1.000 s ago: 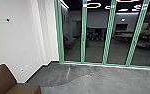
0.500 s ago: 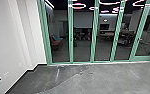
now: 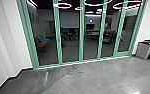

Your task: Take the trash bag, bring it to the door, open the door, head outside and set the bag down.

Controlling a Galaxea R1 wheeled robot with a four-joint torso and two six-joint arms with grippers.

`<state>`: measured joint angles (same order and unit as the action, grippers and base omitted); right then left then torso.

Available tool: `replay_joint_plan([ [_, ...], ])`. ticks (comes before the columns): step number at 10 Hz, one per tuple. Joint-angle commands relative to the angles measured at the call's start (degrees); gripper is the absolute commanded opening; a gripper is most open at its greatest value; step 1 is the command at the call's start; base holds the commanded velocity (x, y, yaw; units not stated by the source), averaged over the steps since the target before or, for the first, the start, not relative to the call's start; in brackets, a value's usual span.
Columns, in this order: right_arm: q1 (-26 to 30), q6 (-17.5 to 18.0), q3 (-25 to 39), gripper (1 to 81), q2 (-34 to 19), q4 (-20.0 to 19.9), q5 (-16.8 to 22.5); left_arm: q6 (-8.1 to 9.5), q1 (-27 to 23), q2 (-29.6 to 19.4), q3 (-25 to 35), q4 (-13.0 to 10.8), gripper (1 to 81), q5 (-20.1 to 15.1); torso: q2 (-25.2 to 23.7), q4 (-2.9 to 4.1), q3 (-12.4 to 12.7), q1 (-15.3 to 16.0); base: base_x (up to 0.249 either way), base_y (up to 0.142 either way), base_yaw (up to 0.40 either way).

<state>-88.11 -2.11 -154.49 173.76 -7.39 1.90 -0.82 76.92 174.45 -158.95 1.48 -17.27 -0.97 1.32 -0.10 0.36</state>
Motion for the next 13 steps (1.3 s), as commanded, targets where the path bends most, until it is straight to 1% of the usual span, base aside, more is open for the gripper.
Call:
replay_joint_plan([
  [1,2.8,-0.2,0.1,81.1,-0.1,0.4,3.4,-0.24,-3.9,0.1,-0.1,-0.3,1.0,-3.6,0.0,0.0,0.0,0.0,0.0,0.0,-0.378],
  [7,2.9,-0.3,0.1,81.1,0.1,0.5,3.5,-0.33,-3.9,0.2,-0.1,-0.3,1.0,-3.6,0.0,0.0,0.0,0.0,0.0,0.0,-0.367],
  [10,2.9,-0.4,0.1,81.1,0.2,0.6,3.4,-0.33,-3.9,0.0,-0.1,-0.3,1.0,-3.6,0.0,0.0,0.0,0.0,0.0,0.0,-0.253],
  [13,3.0,-0.4,0.1,81.1,0.2,0.6,3.4,-0.33,-3.9,-0.1,-0.1,-0.2,1.0,-3.6,0.0,0.0,0.0,0.0,0.0,0.0,-0.173],
])
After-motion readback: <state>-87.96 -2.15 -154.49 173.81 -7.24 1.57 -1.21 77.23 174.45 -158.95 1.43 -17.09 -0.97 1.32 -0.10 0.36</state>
